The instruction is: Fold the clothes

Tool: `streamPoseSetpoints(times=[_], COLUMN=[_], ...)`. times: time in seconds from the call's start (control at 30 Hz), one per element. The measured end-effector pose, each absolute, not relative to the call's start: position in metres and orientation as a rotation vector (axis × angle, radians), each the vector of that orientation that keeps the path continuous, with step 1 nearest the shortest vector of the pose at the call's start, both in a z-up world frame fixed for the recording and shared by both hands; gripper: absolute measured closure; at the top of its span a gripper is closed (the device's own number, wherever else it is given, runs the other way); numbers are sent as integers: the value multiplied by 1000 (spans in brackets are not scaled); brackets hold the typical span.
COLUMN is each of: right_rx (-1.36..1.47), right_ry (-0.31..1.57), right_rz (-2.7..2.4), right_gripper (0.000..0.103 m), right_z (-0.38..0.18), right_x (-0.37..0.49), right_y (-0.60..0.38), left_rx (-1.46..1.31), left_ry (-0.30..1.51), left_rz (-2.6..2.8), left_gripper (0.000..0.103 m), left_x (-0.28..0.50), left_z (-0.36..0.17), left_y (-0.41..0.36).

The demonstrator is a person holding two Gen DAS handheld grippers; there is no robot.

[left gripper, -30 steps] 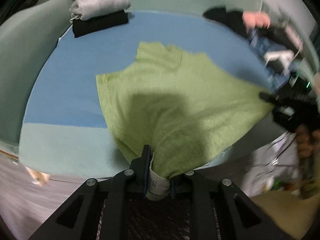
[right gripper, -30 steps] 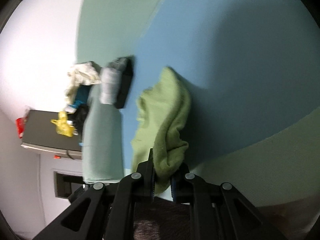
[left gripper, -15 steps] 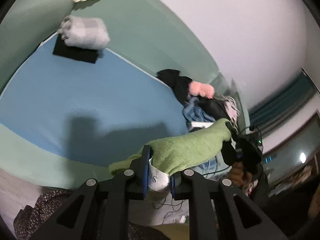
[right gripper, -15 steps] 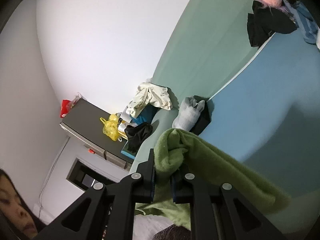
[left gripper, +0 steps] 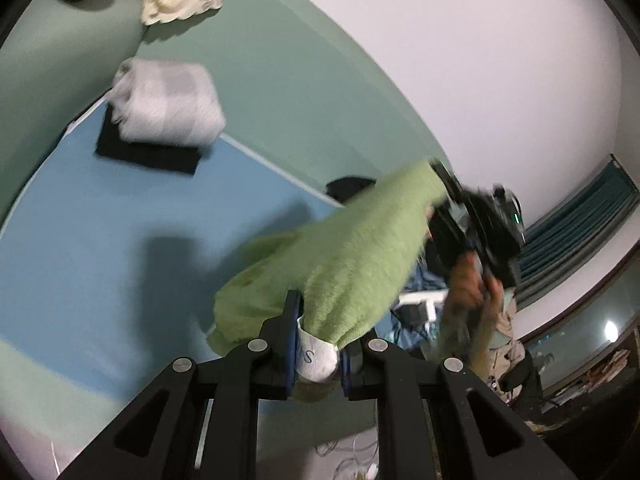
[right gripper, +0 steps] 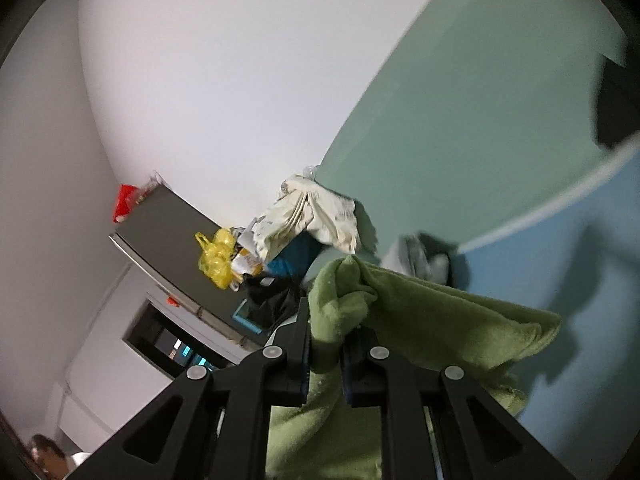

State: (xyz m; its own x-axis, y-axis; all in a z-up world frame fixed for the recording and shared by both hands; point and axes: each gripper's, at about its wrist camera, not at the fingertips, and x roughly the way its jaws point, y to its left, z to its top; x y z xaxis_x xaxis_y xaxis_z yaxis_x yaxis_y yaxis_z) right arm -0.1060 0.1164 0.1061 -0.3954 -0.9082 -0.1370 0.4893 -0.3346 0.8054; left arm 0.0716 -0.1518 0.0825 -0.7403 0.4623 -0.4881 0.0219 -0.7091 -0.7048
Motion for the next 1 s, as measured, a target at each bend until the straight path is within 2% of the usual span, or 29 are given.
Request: streamPoseSetpoints(times=[0.13,0.23,0.37,0.43,0.47,0.5,0.53,0.6,0.63,0.67,0.77,0.83,0.9,1.0], right_rx=[743,721,753,799,837,874,927,1061,1135,1159,1107,1007,906,774], right_ry=[-727,-557,-350,-264,-228,-192,-167,-166,-202,-261,-442,-456,-427,-255], right_rz=[-1958,-2032,-1987,-1961,-1947,-1931,-1932,-1940,-1929,-1892,-1766,-1790,-1842,-1996], right_gripper=[91,91,91,89,85,75,59,45,45,45,41,29,28,27], right_z=[145,178,205,199,187,174,157,120,103,94,86,97,108,115], right_x=[-168,-200,-247,-271,-281,-292,-302,-318,-325,-328,-330,-321,-302,-245], right_y=[56,-5,-138,-202,-237,-272,-299,-332,-338,-334,-300,-266,-227,-167], left_rx=[-892,-817,-701,-695,-705,-730,-788,-904,-952,-967,-812,-757,-755,-860], left_ry=[-1100,-1184,-1332,-1392,-1417,-1441,-1467,-1523,-1571,-1604,-1592,-1511,-1392,-1098], left_rz=[2452,2414,2499,2604,2668,2731,2791,2887,2877,2882,2988,3080,3153,3266], left_gripper=[87,87,87,87,87,87,86,72,52,39,28,27,26,26], left_x=[27,-1,-20,-26,-30,-33,-37,-41,-39,-33,0,12,18,14], left_z=[76,64,44,34,29,22,14,-2,-10,-15,-13,-6,5,20], left_y=[-179,-210,-272,-303,-318,-331,-341,-361,-367,-372,-373,-368,-359,-328])
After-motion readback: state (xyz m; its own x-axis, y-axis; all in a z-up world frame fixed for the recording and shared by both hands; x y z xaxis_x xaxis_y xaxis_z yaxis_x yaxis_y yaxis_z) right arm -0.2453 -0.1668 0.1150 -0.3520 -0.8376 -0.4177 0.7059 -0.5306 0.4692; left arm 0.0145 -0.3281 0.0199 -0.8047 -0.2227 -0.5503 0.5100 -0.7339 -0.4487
